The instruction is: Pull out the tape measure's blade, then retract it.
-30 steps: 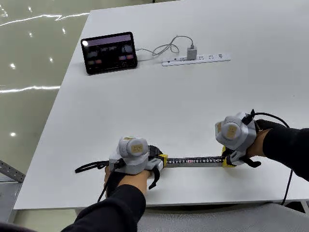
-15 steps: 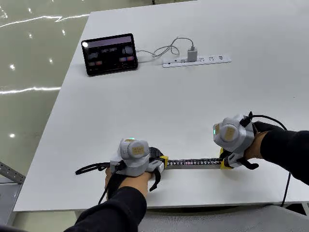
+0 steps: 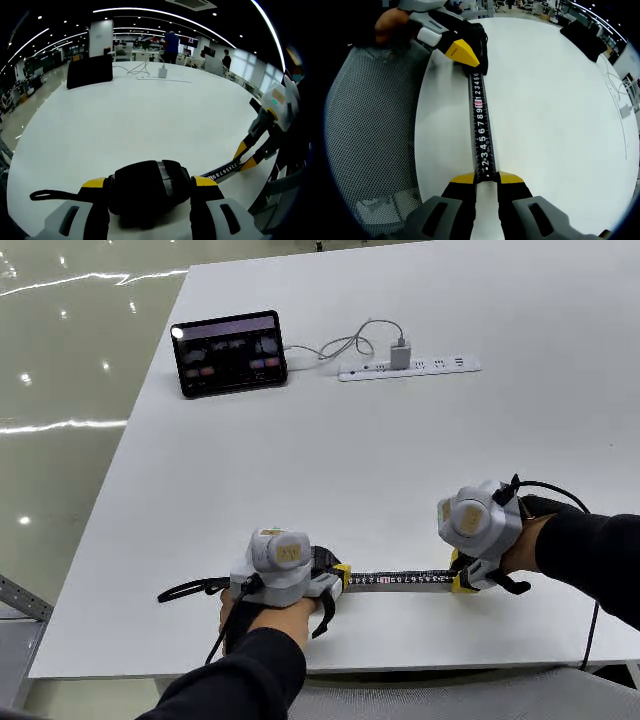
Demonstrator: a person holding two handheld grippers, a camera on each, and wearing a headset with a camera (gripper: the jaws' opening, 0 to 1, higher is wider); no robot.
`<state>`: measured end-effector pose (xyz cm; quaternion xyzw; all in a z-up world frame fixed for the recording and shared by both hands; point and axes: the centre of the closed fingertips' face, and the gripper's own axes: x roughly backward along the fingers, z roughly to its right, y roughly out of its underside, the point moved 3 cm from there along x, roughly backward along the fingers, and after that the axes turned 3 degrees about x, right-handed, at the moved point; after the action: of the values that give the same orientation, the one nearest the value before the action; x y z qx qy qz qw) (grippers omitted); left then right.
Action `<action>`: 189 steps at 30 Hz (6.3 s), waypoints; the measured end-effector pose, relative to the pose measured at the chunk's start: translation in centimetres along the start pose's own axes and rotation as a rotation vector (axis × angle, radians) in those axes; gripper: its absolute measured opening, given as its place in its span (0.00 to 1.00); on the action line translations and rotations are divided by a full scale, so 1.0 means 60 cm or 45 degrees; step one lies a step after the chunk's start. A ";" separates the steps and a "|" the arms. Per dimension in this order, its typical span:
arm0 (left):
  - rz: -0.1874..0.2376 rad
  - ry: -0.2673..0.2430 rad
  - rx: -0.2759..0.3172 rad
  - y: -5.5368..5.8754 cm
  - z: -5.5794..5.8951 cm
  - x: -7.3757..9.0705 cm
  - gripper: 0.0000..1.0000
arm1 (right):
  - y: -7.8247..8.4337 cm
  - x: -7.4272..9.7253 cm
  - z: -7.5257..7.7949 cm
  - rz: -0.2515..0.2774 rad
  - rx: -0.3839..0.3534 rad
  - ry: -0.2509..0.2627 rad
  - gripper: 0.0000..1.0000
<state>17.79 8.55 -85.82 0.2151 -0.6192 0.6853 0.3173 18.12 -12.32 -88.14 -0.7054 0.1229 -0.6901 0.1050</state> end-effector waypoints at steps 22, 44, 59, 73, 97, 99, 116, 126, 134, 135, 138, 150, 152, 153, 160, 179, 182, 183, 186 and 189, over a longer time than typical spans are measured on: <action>0.000 -0.001 0.001 0.000 0.000 -0.001 0.61 | -0.020 -0.008 -0.003 0.023 -0.007 -0.002 0.11; 0.002 -0.002 0.001 0.000 0.000 -0.001 0.62 | -0.040 -0.015 -0.009 0.061 -0.015 -0.013 0.11; 0.003 -0.001 0.003 0.001 0.000 -0.001 0.62 | -0.057 -0.020 -0.009 0.080 -0.006 -0.018 0.11; 0.002 -0.007 0.006 0.000 0.001 0.000 0.62 | -0.069 -0.024 -0.007 0.086 0.004 -0.022 0.11; 0.005 -0.006 0.011 0.000 0.000 -0.001 0.62 | -0.087 -0.032 -0.006 0.097 0.013 -0.020 0.11; 0.004 -0.006 0.012 0.000 0.000 -0.001 0.62 | -0.089 -0.032 -0.005 0.098 0.014 -0.020 0.11; 0.006 -0.006 0.020 0.000 0.000 -0.002 0.62 | -0.104 -0.036 -0.005 0.115 0.034 -0.019 0.11; 0.012 0.000 0.016 0.000 0.000 -0.002 0.62 | -0.113 -0.039 -0.004 0.123 0.029 -0.019 0.11; 0.014 -0.003 0.015 0.000 0.000 -0.002 0.62 | -0.117 -0.041 -0.004 0.132 0.033 -0.020 0.11; 0.013 -0.003 0.016 0.000 0.000 -0.002 0.62 | -0.118 -0.042 -0.004 0.134 0.033 -0.021 0.11; 0.011 -0.003 0.021 0.000 0.000 -0.002 0.62 | -0.121 -0.043 -0.004 0.138 0.033 -0.021 0.11; 0.013 -0.005 0.024 0.000 0.000 -0.002 0.62 | -0.129 -0.045 -0.005 0.151 0.030 -0.024 0.11; 0.014 -0.006 0.026 0.000 0.000 -0.002 0.62 | -0.131 -0.045 -0.005 0.155 0.031 -0.023 0.11; 0.013 -0.006 0.026 0.000 0.000 -0.002 0.62 | -0.132 -0.046 -0.005 0.156 0.031 -0.022 0.11; 0.014 -0.007 0.027 0.000 0.000 -0.001 0.62 | -0.135 -0.048 -0.004 0.158 0.035 -0.026 0.11; 0.009 -0.009 0.046 0.000 -0.001 -0.001 0.61 | -0.137 -0.049 -0.005 0.183 -0.015 -0.044 0.11; 0.003 -0.007 0.049 0.000 -0.001 0.000 0.61 | -0.136 -0.047 -0.004 0.198 -0.019 -0.040 0.11; 0.002 -0.006 0.056 0.000 -0.002 0.000 0.60 | -0.136 -0.048 -0.004 0.199 -0.028 -0.040 0.11; 0.004 -0.004 0.070 0.000 -0.002 0.000 0.60 | -0.141 -0.049 -0.006 0.198 -0.012 -0.025 0.11; 0.004 -0.001 0.073 0.000 -0.002 0.000 0.60 | -0.144 -0.050 -0.005 0.197 -0.009 -0.021 0.11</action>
<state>17.81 8.67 -85.85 0.2236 -0.5997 0.7032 0.3096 18.03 -3.17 -88.21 -0.6999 0.1786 -0.6736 0.1563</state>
